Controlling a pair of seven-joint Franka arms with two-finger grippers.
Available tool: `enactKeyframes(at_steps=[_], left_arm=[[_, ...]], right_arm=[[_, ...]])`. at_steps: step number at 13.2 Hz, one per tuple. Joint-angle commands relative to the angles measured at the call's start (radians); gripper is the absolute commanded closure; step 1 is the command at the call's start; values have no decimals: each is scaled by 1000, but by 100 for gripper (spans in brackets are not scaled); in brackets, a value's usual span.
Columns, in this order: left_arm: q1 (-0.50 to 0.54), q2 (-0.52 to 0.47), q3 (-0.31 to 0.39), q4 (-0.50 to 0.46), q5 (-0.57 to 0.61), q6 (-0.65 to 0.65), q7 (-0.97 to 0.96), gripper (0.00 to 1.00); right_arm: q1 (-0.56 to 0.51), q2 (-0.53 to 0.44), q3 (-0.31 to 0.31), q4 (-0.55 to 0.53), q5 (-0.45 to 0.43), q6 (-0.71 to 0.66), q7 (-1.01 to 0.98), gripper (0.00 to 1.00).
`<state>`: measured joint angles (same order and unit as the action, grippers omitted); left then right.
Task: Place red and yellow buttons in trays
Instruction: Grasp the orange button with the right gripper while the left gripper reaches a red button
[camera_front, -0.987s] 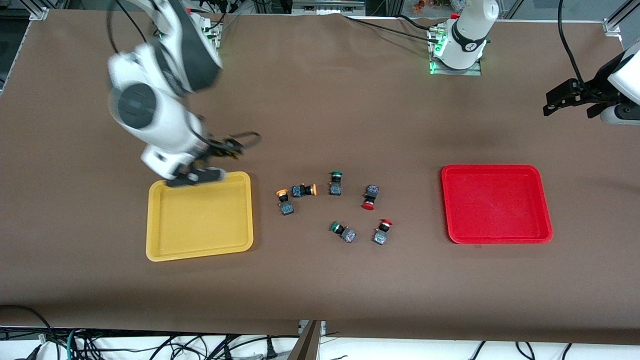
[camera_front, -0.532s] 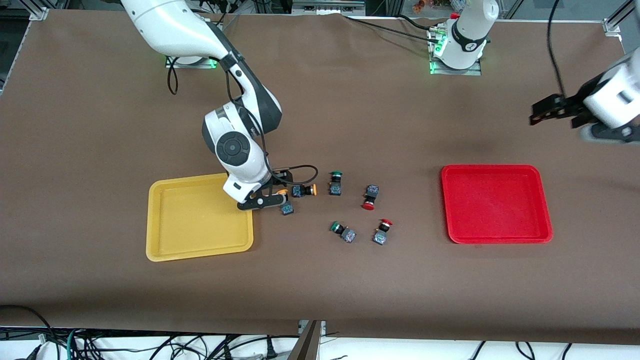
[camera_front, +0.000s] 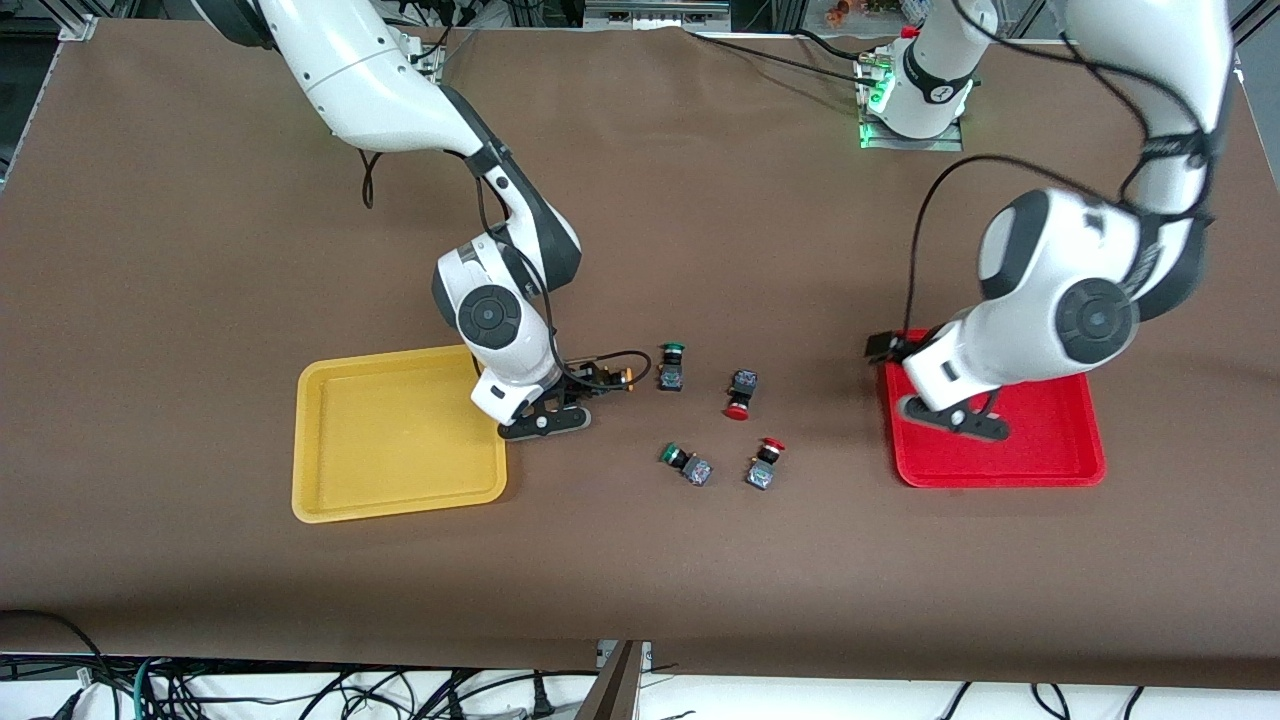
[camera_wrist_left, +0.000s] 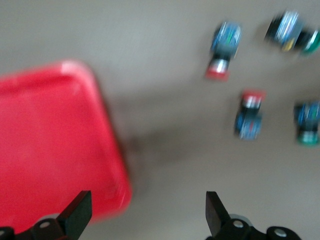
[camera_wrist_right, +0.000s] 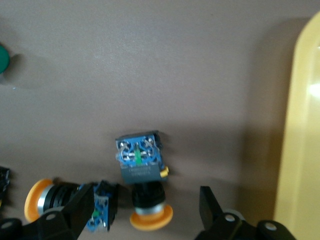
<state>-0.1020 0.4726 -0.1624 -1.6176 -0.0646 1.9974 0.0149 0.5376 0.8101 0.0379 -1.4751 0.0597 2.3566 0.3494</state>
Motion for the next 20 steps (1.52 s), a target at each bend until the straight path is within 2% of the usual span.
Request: enactKeyframes(at_steps=[1, 3, 4, 5, 7, 9, 11, 13, 16, 18, 19, 20], left_arm=[[-42, 90, 3, 50, -15, 153, -13, 0], [-115, 97, 7, 50, 2, 162, -42, 0], [-143, 127, 15, 53, 27, 175, -29, 0], [-134, 185, 20, 94, 81, 243, -12, 0], [-151, 266, 14, 136, 106, 326, 60, 0], [-180, 348, 14, 148, 108, 503, 63, 0], [-180, 389, 14, 145, 111, 659, 85, 0], [-182, 403, 14, 143, 111, 679, 121, 0], [-183, 414, 12, 134, 104, 679, 122, 0], [-188, 420, 11, 125, 103, 679, 119, 0], [-188, 422, 12, 125, 103, 678, 112, 3], [-186, 425, 11, 124, 101, 678, 112, 44]], right_arm=[[16, 44, -9, 30, 0, 44, 2, 15], [16, 58, -10, 30, -1, 63, 0, 28], [16, 58, -10, 30, -1, 63, 0, 36], [15, 58, -10, 30, -1, 58, -1, 44], [12, 49, -10, 30, 3, 49, -4, 44], [12, 50, -12, 29, 5, 52, -3, 47], [5, 46, -13, 29, 5, 49, -12, 62], [-5, 23, -16, 30, 0, -12, -15, 81], [-33, -40, -19, 82, -8, -211, -44, 84], [-67, -46, -35, 137, -9, -322, -154, 84], [-79, -57, -53, 140, -9, -330, -224, 84], [-84, -57, -88, 134, -12, -326, -295, 83]])
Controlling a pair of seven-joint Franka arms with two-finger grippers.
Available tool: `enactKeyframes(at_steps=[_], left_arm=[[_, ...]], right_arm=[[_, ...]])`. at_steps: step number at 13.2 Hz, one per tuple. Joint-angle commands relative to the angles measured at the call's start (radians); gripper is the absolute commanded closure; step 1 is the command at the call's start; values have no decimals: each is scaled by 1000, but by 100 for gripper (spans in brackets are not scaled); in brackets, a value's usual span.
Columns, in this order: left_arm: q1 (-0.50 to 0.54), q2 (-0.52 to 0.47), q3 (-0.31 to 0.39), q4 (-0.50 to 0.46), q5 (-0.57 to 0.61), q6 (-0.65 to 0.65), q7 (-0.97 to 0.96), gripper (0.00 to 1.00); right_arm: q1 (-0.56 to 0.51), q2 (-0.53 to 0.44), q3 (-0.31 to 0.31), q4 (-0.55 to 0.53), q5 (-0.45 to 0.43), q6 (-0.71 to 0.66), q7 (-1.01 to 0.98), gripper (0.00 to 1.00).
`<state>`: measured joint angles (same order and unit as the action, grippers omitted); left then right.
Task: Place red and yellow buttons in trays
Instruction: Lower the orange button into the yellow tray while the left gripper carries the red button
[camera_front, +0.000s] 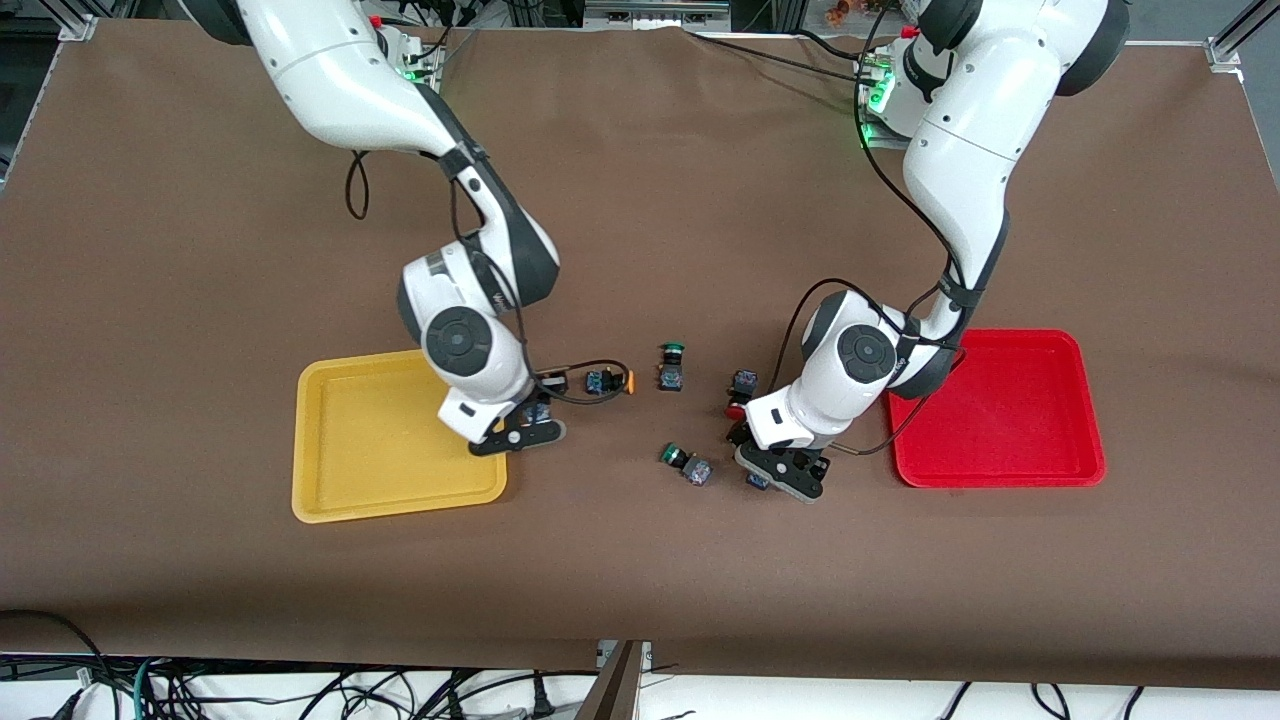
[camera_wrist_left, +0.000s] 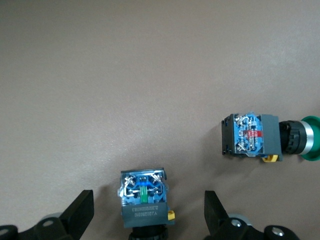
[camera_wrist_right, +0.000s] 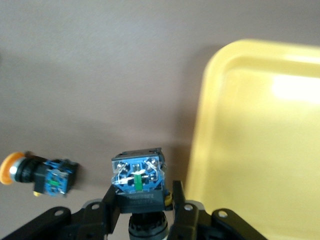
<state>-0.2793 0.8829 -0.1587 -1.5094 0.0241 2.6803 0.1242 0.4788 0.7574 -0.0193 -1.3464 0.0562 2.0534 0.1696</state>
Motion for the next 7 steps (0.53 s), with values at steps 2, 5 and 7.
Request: enactKeyframes(at_steps=[2, 5, 7], left_arm=[[-9, 11, 8, 15, 25, -3, 23, 78], [-12, 5, 7, 12, 23, -5, 38, 100], [-8, -30, 7, 2, 22, -39, 34, 100]], right_arm=[[-54, 3, -83, -22, -9, 16, -232, 78], [-135, 23, -82, -79, -3, 126, -317, 35], [-154, 22, -77, -74, 14, 117, -297, 3]])
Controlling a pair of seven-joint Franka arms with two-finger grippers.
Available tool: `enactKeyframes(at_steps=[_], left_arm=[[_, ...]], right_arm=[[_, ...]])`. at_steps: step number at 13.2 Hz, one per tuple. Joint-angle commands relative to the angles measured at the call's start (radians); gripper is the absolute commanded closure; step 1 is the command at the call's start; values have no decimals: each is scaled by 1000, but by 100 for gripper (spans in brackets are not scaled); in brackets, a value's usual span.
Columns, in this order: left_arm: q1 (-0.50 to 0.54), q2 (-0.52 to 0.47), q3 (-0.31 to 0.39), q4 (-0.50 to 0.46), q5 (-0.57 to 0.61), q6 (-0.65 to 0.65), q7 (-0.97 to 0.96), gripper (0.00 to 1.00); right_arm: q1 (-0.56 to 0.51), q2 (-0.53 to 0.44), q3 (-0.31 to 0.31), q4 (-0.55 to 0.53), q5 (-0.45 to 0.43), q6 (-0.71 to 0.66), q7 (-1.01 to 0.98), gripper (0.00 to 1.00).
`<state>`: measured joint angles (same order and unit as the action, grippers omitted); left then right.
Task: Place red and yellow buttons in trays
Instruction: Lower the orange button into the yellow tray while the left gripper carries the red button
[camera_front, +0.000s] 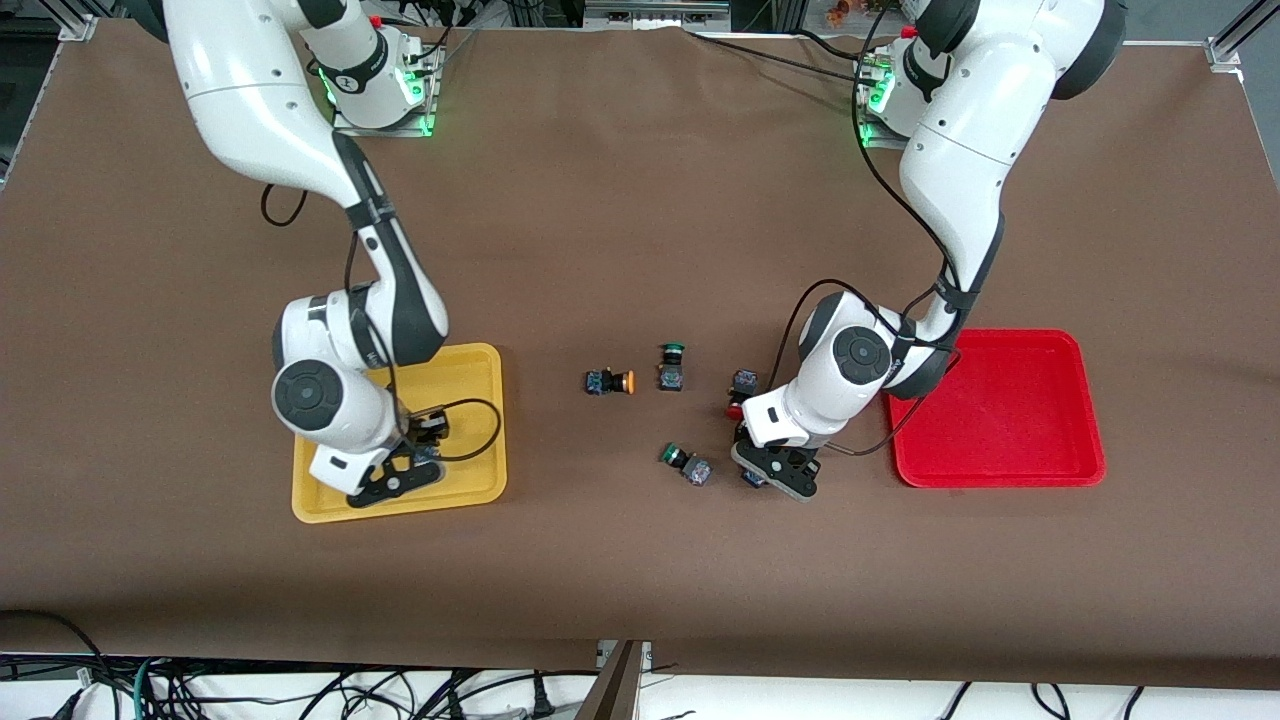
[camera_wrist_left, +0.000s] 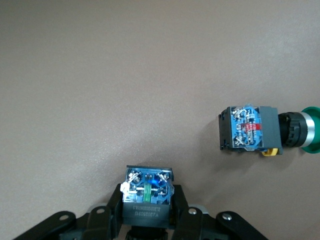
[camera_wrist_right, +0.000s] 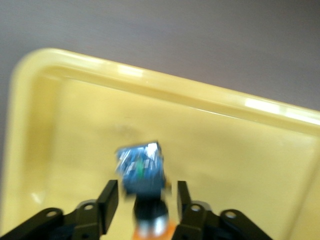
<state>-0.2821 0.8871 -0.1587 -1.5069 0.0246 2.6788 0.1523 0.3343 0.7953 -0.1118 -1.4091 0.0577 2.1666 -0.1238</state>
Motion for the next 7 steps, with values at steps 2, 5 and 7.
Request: enactKeyframes(at_steps=[2, 5, 7], left_arm=[[7, -126, 8, 0, 20, -260, 3, 100], [65, -244, 65, 10, 23, -610, 15, 100], [156, -249, 77, 7, 24, -707, 111, 100]], right_arm=[[11, -51, 21, 5, 36, -113, 164, 2], [92, -73, 43, 41, 44, -220, 486, 2], [132, -74, 92, 41, 101, -215, 730, 2]])
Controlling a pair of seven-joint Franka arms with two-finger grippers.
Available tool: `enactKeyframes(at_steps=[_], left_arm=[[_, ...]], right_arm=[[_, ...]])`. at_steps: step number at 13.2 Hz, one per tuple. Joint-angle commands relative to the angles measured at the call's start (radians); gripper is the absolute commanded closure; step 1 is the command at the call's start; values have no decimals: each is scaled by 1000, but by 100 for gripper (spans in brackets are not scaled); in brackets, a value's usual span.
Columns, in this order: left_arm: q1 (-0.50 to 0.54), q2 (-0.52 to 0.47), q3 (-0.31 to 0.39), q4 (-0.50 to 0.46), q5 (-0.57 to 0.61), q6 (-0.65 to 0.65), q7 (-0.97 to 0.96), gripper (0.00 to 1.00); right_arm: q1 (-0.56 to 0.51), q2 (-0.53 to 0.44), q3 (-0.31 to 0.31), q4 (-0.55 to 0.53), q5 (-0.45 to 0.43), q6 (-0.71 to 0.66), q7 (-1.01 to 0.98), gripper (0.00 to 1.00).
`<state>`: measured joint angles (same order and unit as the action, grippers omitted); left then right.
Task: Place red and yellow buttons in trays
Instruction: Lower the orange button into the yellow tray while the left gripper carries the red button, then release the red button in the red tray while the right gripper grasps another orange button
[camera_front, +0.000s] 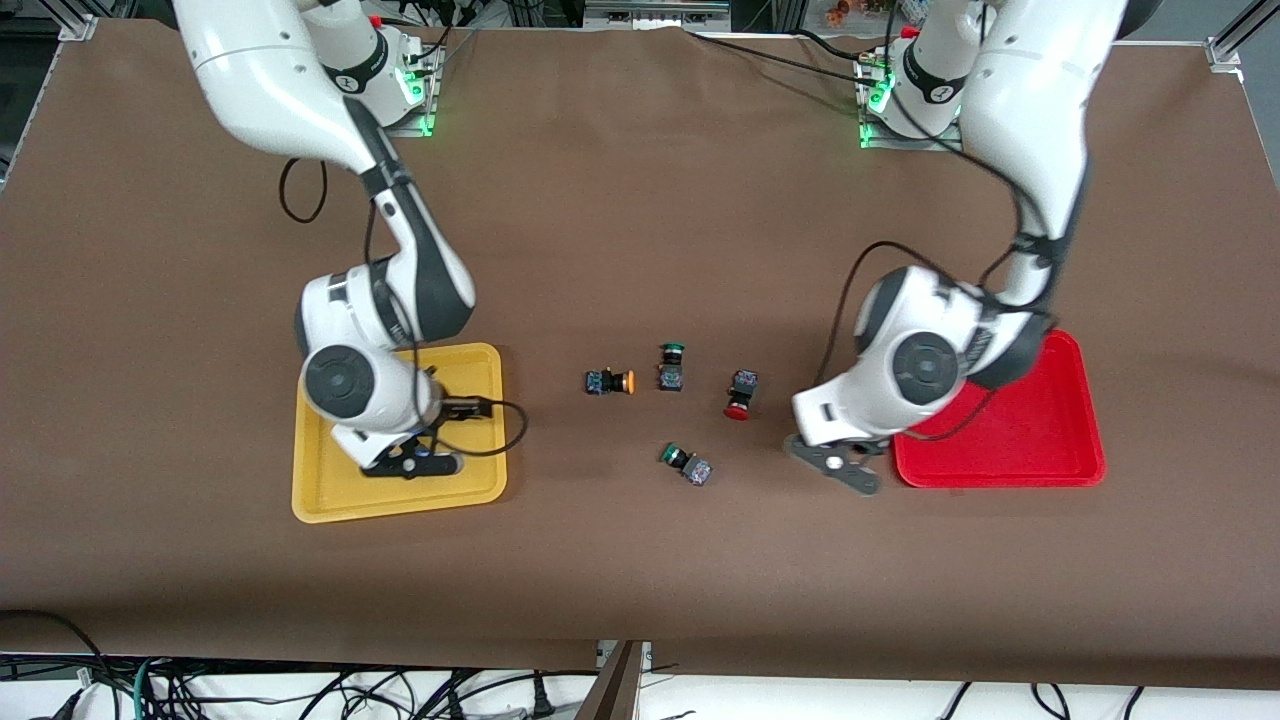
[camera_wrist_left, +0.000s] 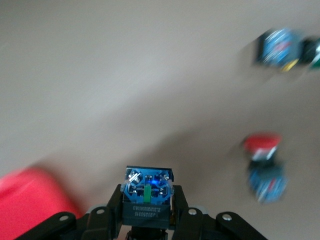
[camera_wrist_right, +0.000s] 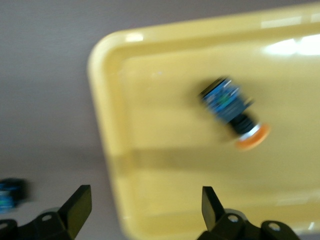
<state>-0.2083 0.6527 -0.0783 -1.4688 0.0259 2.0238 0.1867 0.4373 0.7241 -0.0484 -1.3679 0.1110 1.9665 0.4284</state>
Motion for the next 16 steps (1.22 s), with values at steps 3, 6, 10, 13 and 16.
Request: enactKeyframes(at_steps=[3, 6, 10, 13, 16], left_arm=[[225, 20, 0, -35, 25, -33, 256, 100], [250, 54, 0, -56, 25, 24, 277, 91], [248, 39, -12, -56, 22, 13, 275, 0], [236, -31, -113, -44, 19, -30, 231, 0], [189, -28, -211, -54, 22, -30, -71, 0]], right_arm=[[101, 37, 50, -2, 154, 79, 500, 2], [168, 76, 50, -23, 180, 210, 775, 2], [204, 116, 50, -46, 180, 288, 865, 2], [233, 120, 50, -98, 179, 357, 866, 2], [232, 121, 50, -102, 173, 357, 851, 9]])
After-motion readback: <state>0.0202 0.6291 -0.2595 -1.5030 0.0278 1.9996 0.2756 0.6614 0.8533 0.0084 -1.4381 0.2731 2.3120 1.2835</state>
